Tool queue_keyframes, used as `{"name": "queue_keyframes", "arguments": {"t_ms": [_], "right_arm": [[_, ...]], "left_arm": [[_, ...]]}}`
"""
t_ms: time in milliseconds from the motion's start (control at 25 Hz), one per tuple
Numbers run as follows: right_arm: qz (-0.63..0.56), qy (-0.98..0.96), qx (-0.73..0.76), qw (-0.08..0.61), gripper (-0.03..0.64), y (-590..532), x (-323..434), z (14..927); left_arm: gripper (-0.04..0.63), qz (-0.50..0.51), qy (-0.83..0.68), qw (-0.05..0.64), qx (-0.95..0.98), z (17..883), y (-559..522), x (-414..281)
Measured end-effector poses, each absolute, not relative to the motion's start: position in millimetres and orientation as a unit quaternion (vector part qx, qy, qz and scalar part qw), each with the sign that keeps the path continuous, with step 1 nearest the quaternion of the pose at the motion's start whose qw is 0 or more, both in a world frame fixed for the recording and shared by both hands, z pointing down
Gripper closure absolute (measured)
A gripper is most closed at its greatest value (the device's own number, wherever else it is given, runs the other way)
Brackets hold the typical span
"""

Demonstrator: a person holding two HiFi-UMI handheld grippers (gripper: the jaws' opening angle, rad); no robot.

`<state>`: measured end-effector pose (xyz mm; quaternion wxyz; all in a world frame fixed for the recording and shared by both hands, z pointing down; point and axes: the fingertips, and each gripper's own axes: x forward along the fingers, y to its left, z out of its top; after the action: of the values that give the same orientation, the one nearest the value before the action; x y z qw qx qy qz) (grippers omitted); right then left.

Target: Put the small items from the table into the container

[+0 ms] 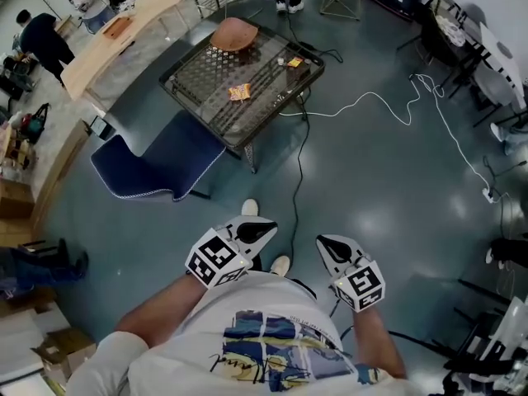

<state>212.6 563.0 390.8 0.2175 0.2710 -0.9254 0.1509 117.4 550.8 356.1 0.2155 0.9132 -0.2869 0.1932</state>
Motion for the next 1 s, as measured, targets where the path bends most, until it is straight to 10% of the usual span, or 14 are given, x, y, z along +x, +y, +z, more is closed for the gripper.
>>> {"name": "queue_keyframes", "arguments": {"t_ms": [640, 1000], "right_arm": [[0.159, -0.915, 0.295, 0.223, 0.604, 358.7, 107.3, 392.6], [0.176, -0.913, 0.278, 0.243, 0.555, 282.1, 45.2, 407.5]], "left_arm": [[0.580, 0.152, -0.286, 0.240, 0.915, 380.1, 347.3, 9.6], [0.436, 0.209, -0.353, 0.272, 0.871, 457.7, 221.7, -73.2]]}}
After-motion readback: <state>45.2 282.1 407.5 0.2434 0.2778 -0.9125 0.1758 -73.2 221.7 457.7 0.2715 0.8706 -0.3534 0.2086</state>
